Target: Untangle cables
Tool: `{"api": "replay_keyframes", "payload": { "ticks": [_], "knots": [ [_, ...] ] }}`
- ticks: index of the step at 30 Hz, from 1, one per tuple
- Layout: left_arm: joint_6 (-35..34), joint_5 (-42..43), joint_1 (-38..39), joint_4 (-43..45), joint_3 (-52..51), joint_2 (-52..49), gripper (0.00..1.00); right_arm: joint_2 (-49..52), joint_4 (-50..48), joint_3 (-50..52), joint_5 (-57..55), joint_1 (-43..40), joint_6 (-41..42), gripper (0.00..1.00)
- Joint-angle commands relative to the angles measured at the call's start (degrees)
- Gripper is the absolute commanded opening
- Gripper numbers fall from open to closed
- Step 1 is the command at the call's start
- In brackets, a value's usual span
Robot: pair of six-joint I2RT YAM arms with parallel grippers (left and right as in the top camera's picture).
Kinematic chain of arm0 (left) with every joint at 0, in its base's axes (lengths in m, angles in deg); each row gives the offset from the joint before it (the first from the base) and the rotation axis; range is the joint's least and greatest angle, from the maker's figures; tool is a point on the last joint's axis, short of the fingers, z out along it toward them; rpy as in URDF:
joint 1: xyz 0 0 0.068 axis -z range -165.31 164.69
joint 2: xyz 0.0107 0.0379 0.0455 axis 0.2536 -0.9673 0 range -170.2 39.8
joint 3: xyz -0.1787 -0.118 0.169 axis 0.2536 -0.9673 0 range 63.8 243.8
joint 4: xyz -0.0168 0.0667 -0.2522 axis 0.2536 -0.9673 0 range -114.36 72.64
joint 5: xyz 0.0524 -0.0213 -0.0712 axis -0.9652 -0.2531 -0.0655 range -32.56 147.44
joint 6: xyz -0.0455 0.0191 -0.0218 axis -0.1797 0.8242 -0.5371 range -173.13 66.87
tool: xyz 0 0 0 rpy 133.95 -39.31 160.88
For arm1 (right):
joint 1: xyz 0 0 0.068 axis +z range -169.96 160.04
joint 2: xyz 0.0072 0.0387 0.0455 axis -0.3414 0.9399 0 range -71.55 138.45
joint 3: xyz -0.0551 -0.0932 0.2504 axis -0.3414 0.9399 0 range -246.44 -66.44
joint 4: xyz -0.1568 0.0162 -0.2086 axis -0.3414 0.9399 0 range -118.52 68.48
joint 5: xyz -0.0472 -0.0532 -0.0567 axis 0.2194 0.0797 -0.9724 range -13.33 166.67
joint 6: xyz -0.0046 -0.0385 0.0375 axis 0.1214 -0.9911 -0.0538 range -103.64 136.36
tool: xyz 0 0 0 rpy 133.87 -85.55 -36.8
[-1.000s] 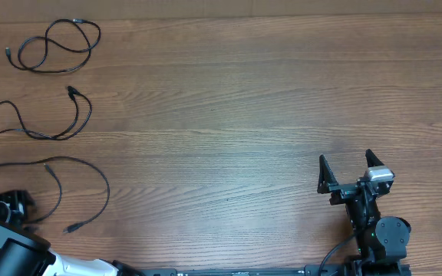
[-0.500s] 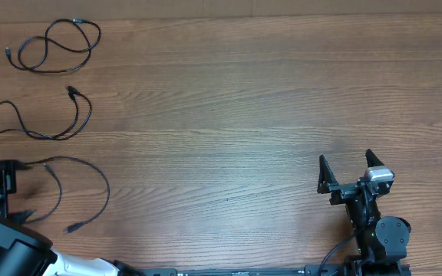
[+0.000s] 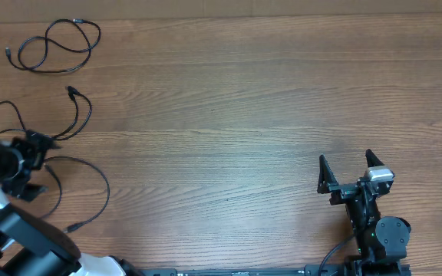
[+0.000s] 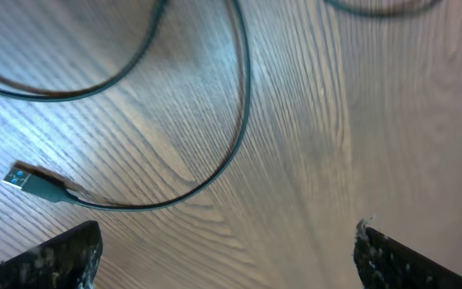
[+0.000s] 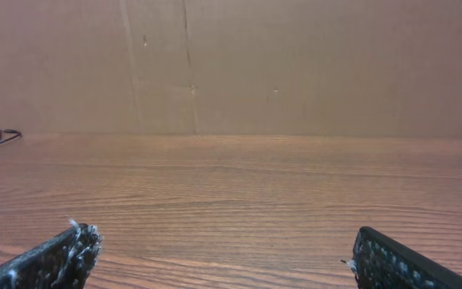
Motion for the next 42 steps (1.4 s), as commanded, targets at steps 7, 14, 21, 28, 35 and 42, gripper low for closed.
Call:
{"api": "replay_keyframes", "payload": {
  "ticks": [7, 14, 21, 28, 35, 42],
  "knots": [
    [-0.3, -16.5, 19.1, 3.3, -6.5, 0.3, 0.98, -0.4, -0.2, 0.6, 0.1, 0.3, -0.1, 1.00],
    [1.2, -17.8, 26.4, 6.7, -11.1, 0.3, 0.91, -0.4, -0.2, 0.6, 0.1, 0.3, -0.1, 1.00],
    [-8.3, -18.9, 25.6, 9.7, -17.0, 0.3, 0.93, -0.4, -0.2, 0.6, 0.1, 0.3, -0.1, 1.00],
    [-36.5, -17.9, 21.0, 5.9, -17.5, 0.3, 0.92, -0.4, -0.2, 0.6, 0.1, 0.3, -0.1, 1.00],
    [-71.4, -23.1, 18.5, 9.9, -20.3, 0.3, 0.94, -0.4, -0.2, 0.6, 0.1, 0.3, -0.1, 1.00],
    [-88.6, -20.8, 18.1, 15.4, -26.4, 0.3, 0.89, -0.4, -0.2, 0.6, 0.1, 0.3, -0.1, 1.00]
  ]
}}
